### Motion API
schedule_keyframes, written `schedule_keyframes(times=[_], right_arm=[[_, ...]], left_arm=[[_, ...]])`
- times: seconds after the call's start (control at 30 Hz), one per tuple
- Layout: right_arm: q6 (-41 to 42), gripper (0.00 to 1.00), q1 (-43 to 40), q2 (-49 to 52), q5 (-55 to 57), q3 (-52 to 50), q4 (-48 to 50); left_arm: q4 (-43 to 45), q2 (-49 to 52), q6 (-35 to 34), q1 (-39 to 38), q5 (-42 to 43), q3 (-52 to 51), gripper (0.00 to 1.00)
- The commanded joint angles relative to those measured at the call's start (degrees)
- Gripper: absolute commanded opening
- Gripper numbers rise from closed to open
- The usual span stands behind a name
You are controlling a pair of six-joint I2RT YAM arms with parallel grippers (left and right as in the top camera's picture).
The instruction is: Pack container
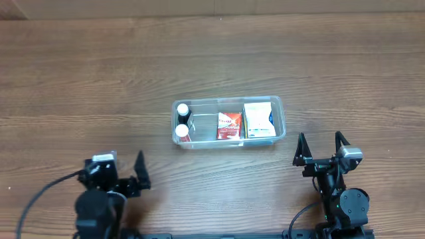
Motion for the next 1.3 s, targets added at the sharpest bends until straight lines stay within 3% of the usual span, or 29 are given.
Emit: schedule_keyframes(times=[0.0,0.17,0.37,1.27], right_arm=[[-0.2,1.0,-0.26,-0.46,0.39,-0.57,0.31],[-0.2,1.0,-0.26,-0.46,0.39,-0.57,0.31],[-0.2,1.0,-0.26,-0.46,0.39,-0.57,0.31],[-0.2,1.0,-0.26,-0.46,0.39,-0.57,0.31]], left_arm=[[14.82,-6.64,0.46,0.46,6.03,-12.13,1.0],[43.71,-9.38,6.84,0.46,6.88,-25.53,1.0],[34.4,-9.09,6.88,0.46,6.8,-25.38,1.0],[34.34,-8.96,6.88,0.46,6.8,-25.38,1.0]])
